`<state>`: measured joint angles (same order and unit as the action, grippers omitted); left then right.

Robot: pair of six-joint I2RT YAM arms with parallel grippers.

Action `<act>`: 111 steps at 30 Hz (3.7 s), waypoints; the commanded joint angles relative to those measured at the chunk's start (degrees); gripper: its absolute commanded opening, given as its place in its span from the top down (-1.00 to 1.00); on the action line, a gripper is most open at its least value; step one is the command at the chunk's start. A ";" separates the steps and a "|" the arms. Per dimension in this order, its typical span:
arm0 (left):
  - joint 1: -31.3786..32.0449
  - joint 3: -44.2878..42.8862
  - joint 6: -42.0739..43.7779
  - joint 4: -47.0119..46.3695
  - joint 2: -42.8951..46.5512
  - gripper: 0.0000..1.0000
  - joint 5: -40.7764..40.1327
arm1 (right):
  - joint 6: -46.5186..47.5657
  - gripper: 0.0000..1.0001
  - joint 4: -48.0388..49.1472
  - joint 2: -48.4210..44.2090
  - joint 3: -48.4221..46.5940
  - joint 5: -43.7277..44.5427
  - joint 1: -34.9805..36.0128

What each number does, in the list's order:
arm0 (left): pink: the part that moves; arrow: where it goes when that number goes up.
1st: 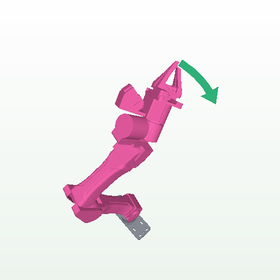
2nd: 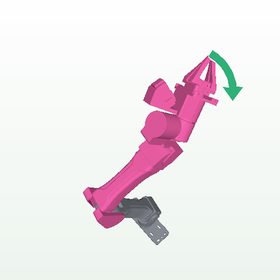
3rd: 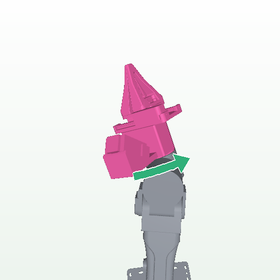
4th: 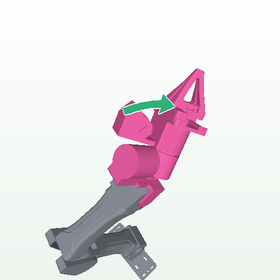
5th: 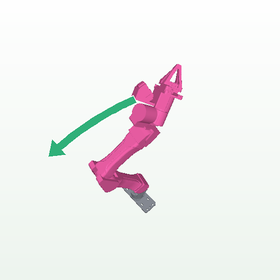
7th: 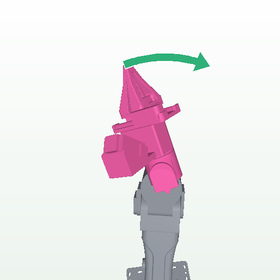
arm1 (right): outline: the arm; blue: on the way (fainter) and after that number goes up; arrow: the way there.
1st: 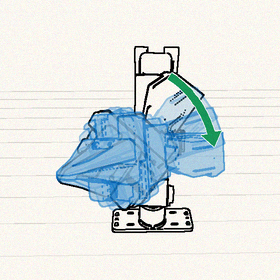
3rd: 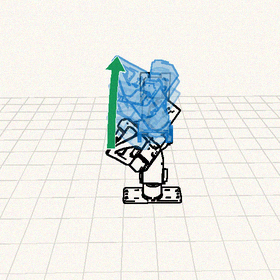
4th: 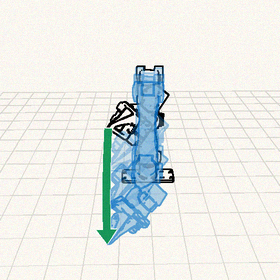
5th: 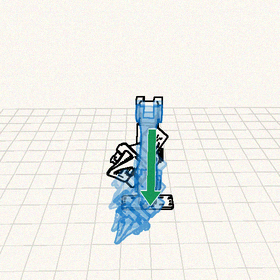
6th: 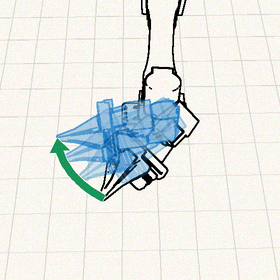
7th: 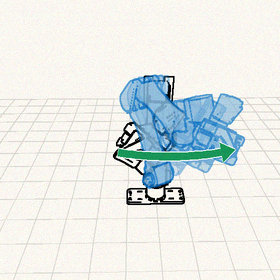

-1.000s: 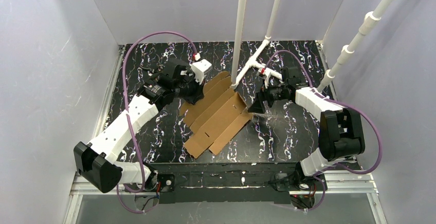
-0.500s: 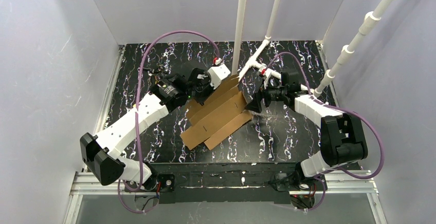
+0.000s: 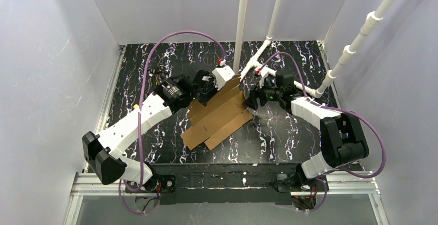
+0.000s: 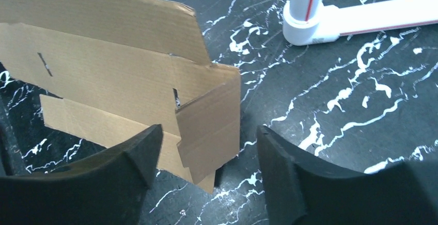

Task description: Fold the paper box

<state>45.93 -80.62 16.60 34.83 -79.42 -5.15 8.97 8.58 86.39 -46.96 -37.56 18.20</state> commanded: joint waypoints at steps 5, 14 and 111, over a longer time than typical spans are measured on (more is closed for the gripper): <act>0.33 -0.55 -0.86 0.29 1.97 1.00 -0.86 | -0.63 -0.14 1.53 -0.10 -0.76 5.24 -0.09; 0.32 0.58 -0.82 0.06 3.37 1.00 0.36 | -0.10 0.65 0.53 -0.67 -1.37 6.13 -0.31; 0.03 10.23 -21.14 -5.94 2.06 1.00 29.71 | 30.09 0.66 -12.59 -9.78 9.80 -18.17 -3.61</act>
<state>45.87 -71.57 -3.11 30.85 -78.43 21.61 32.08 5.34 78.17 -35.59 -50.33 14.28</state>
